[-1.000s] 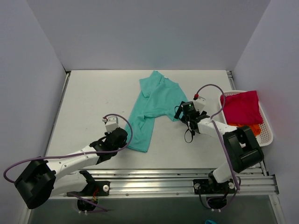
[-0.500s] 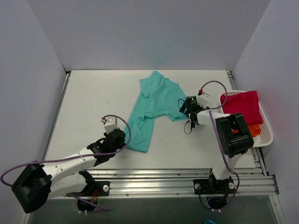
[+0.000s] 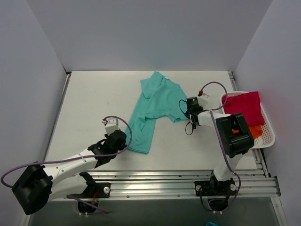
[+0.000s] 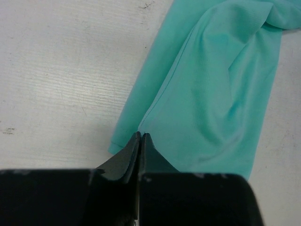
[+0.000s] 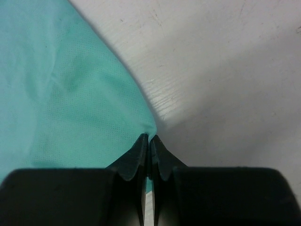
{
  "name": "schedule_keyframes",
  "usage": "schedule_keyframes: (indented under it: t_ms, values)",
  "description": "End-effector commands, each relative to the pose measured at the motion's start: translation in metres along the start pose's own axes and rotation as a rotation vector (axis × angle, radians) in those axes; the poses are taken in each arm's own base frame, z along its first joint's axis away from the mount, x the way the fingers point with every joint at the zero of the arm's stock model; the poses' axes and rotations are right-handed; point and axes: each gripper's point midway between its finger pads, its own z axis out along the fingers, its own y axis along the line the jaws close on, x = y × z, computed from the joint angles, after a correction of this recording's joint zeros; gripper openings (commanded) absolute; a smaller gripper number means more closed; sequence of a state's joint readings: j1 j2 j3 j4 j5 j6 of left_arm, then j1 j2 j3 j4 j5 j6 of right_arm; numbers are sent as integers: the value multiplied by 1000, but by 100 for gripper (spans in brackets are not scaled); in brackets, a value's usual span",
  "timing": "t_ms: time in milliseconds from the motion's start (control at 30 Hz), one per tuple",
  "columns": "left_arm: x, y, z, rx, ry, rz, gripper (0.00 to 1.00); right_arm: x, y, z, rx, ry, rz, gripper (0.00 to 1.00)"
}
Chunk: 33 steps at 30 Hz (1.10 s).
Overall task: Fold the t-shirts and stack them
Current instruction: Flatten out the tshirt
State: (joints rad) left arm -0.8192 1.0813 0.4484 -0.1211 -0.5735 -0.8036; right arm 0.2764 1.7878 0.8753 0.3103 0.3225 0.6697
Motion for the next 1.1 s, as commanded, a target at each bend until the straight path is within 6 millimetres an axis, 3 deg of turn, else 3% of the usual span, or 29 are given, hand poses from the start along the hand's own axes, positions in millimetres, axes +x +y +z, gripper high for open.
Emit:
schedule_keyframes:
  t_ms: [0,67,133,167,233,267,333,367,433,600,667,833,1067]
  values:
    - [-8,-3,-1,-2,-26,-1,2,5,-2,-11,-5,28,-9,0]
    - [-17,-9,-6,-9,-35,-3,2,0,0,-21,-10,6,-12,0]
    - [-21,-5,-13,-58,-48,33,2,-16,12,-42,-22,-57,-27,0]
    - [-28,-18,-22,-33,-66,43,2,-22,17,-52,-26,-81,-34,0]
    - [-34,-18,-33,-58,-80,65,2,-41,31,-87,-51,-161,-46,0]
    - [-44,-27,-41,-37,-95,56,2,-61,40,-111,-94,-218,-18,0]
    - [-53,-31,-59,-20,-112,80,2,-74,44,-140,-127,-251,-13,0]
    - [-59,-34,-67,-10,-127,82,2,-95,44,-167,-170,-303,30,0]
    - [-82,-38,-92,9,-175,96,2,-118,41,-199,-204,-349,59,0]
    - [-134,-41,-137,67,-262,143,2,-195,16,-315,-350,-534,197,0]
    - [-159,-50,-157,124,-300,153,2,-214,3,-349,-395,-592,227,0]
    - [-227,-54,-206,145,-397,160,2,-253,-20,-419,-471,-700,284,0]
    - [-297,-39,-276,268,-538,66,2,-288,-47,-499,-593,-819,341,0]
